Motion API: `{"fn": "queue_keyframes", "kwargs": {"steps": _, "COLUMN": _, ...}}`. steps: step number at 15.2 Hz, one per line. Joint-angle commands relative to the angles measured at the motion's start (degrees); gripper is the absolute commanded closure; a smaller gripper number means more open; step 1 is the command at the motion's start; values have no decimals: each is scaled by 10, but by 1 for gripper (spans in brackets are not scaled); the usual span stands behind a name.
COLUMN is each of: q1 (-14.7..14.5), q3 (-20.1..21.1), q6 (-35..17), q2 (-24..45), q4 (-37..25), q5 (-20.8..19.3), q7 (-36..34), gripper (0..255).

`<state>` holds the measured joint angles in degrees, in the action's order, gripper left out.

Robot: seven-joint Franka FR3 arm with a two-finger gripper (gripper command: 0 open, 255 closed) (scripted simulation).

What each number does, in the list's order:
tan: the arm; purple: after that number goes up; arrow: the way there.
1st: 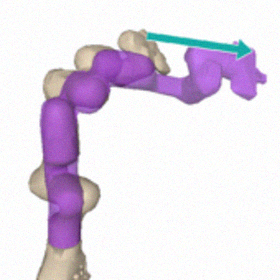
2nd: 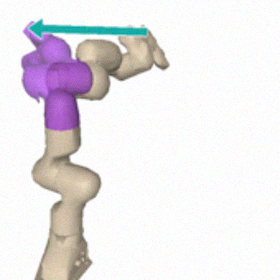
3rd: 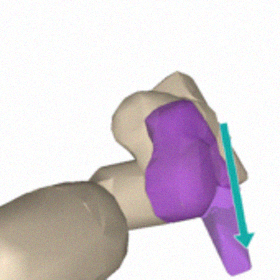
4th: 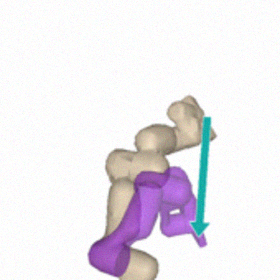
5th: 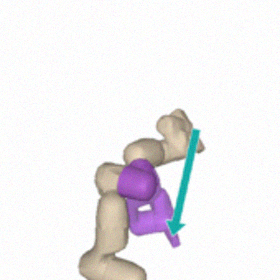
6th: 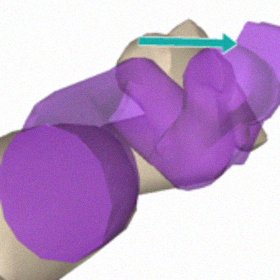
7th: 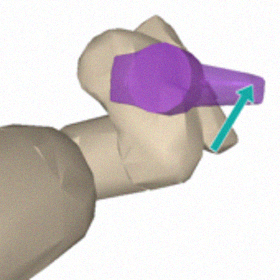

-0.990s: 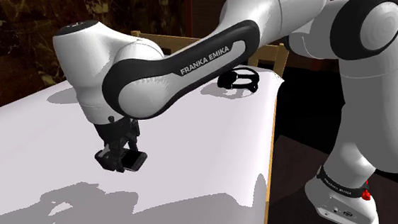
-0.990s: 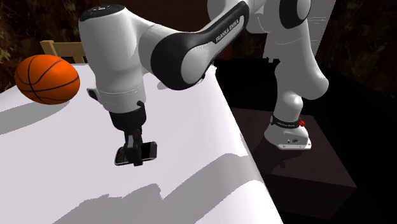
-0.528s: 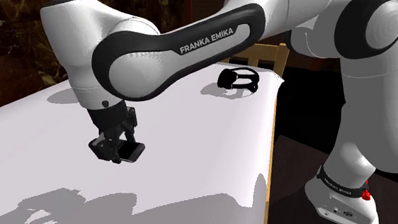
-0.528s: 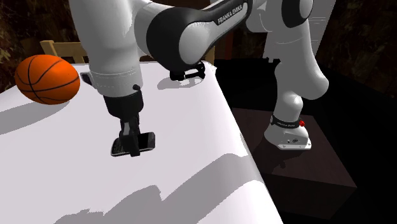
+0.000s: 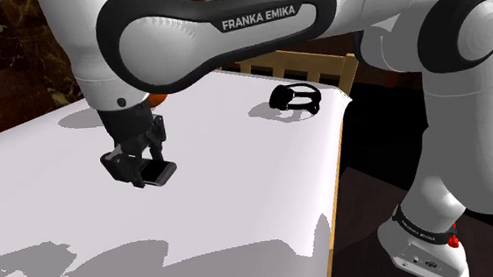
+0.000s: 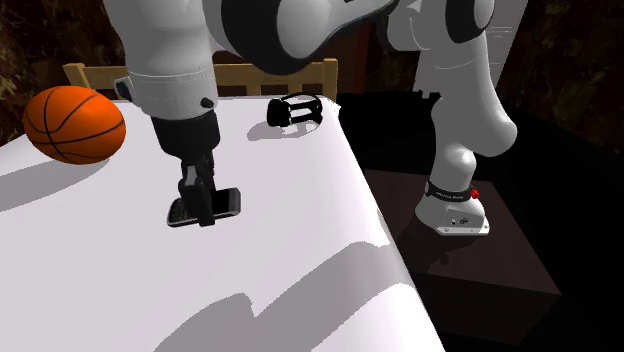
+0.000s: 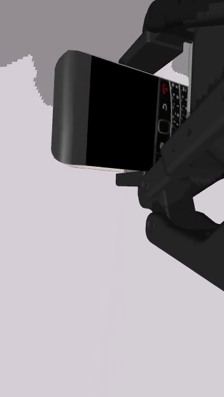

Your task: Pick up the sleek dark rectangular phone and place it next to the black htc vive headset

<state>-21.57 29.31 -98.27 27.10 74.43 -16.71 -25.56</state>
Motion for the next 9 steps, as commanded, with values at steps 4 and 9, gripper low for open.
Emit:
{"fn": "queue_keyframes", "kwargs": {"steps": 4, "q1": -8, "q3": 0, "q6": 42, "q2": 4, "q4": -47, "q5": -1, "q7": 5, "gripper": 255}}
{"fn": "queue_keyframes", "kwargs": {"steps": 9, "q1": 44, "q3": 5, "q6": 9, "q2": -71, "q4": 53, "q5": 32, "q7": 34, "gripper": 255}}
